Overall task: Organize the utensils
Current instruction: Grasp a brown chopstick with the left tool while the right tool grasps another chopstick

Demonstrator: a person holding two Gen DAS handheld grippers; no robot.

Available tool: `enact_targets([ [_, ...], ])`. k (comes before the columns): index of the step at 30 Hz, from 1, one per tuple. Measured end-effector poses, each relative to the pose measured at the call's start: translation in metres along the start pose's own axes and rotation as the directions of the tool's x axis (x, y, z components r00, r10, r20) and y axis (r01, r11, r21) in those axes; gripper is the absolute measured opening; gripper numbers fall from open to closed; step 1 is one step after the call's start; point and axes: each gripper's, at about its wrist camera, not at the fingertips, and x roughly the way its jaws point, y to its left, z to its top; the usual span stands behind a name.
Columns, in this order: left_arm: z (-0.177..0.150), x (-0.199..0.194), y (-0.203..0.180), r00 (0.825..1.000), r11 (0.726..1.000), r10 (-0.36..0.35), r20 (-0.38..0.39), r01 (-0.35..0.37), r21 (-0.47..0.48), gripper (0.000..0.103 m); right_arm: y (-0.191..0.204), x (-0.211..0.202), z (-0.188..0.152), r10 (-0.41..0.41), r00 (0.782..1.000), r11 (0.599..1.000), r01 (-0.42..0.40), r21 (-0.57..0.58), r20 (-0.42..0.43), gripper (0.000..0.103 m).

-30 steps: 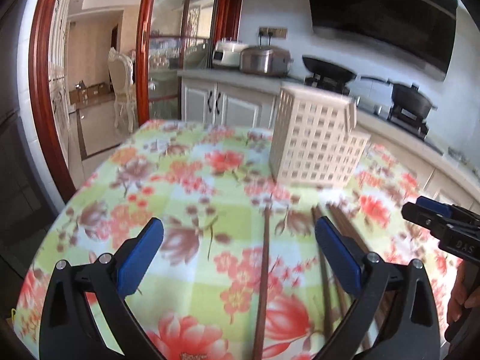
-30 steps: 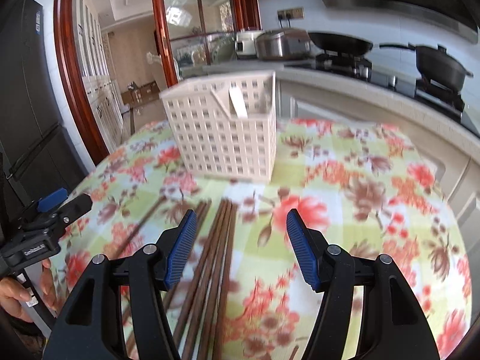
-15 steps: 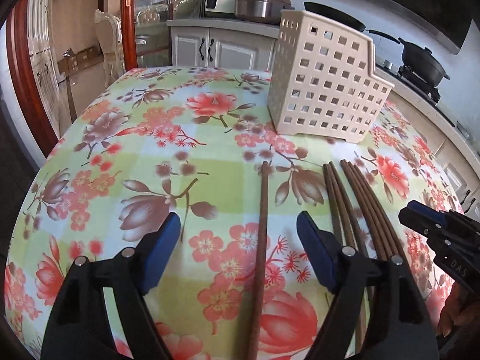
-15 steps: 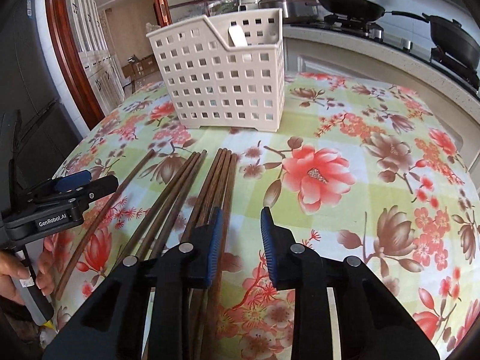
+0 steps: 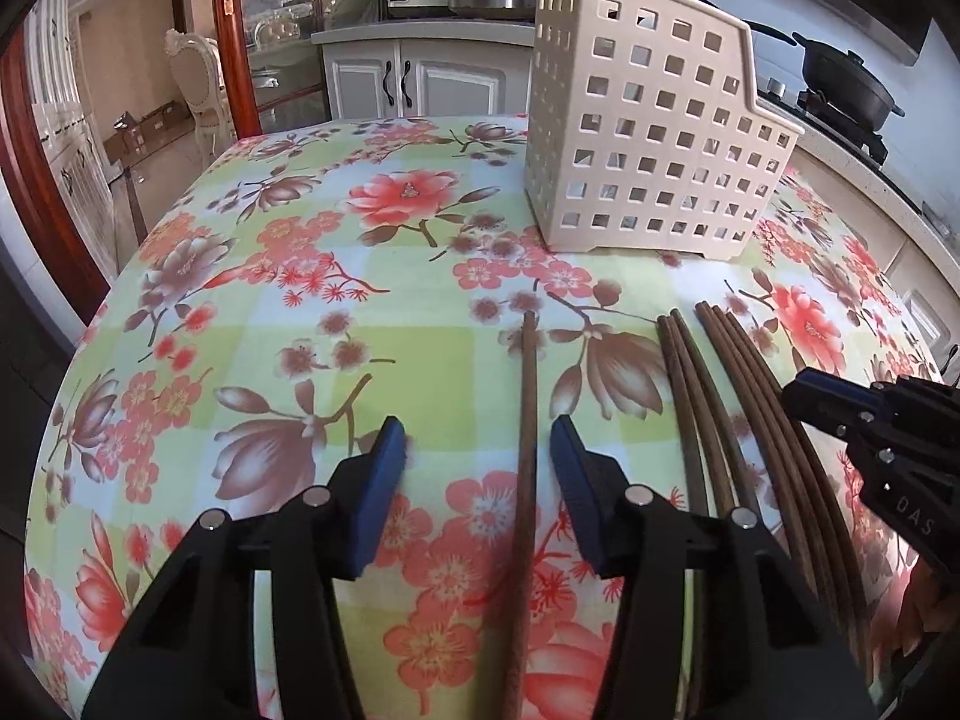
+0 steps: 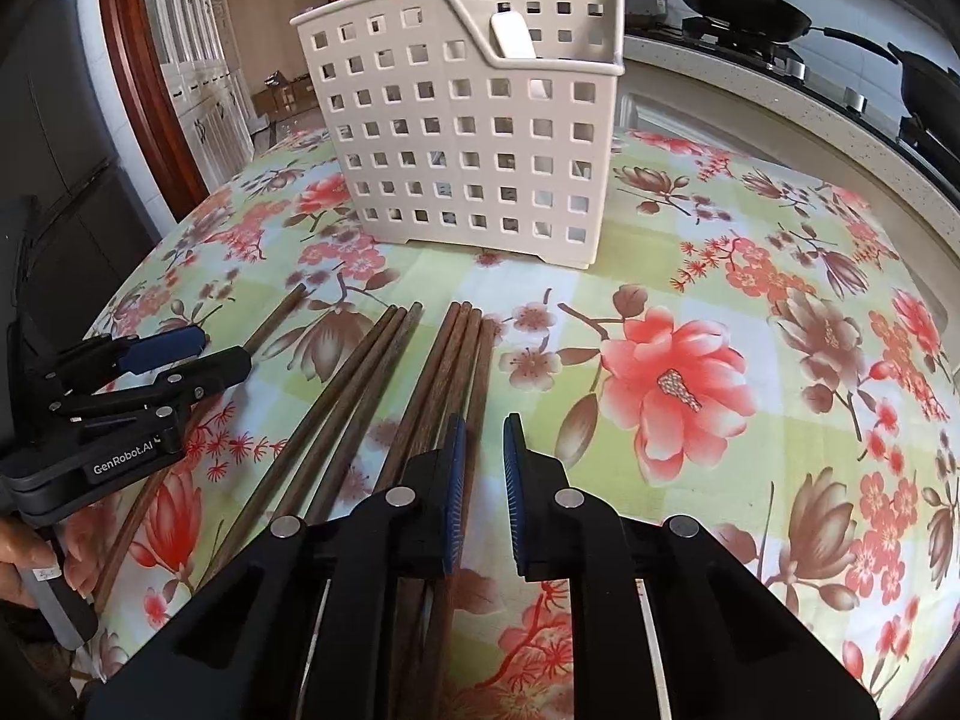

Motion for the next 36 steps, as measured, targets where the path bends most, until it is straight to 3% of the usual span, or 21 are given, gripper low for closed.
enact_targets([
  [14,0.012,0.009,-0.007,1.0,0.999,0.0,-0.018,0.0,0.033,0.049,0.005,0.007,0.003,-0.044,0.999,0.998,0.043,-0.044,-0.03,0.012],
  [16,0.014,0.011,-0.007,1.0,0.999,0.006,-0.02,-0.005,0.042,0.043,0.005,0.007,0.004,-0.044,0.998,0.998,0.042,-0.048,-0.033,0.012],
  [18,0.017,0.012,-0.009,1.0,0.999,0.009,-0.024,-0.007,0.054,0.025,0.006,0.007,0.003,-0.047,0.998,0.997,0.045,-0.057,-0.034,0.012],
  [20,0.017,0.012,-0.014,0.999,0.997,0.003,-0.033,0.0,0.083,0.021,0.007,0.007,0.003,-0.047,0.998,0.997,0.044,-0.058,-0.037,0.012],
  [29,0.019,0.014,-0.02,0.999,0.995,-0.007,-0.035,0.01,0.098,0.021,0.005,0.006,0.003,-0.035,0.999,0.999,0.033,-0.043,-0.035,0.012],
  [33,0.015,0.012,-0.026,1.0,0.994,-0.009,-0.018,0.011,0.111,0.006,0.005,0.005,-0.001,-0.04,0.999,0.999,0.04,-0.037,-0.01,0.009],
  [36,0.012,0.01,-0.025,1.0,0.995,-0.025,-0.01,0.026,0.096,0.006,0.004,0.004,-0.003,-0.04,0.999,0.999,0.04,-0.032,0.007,0.008],
])
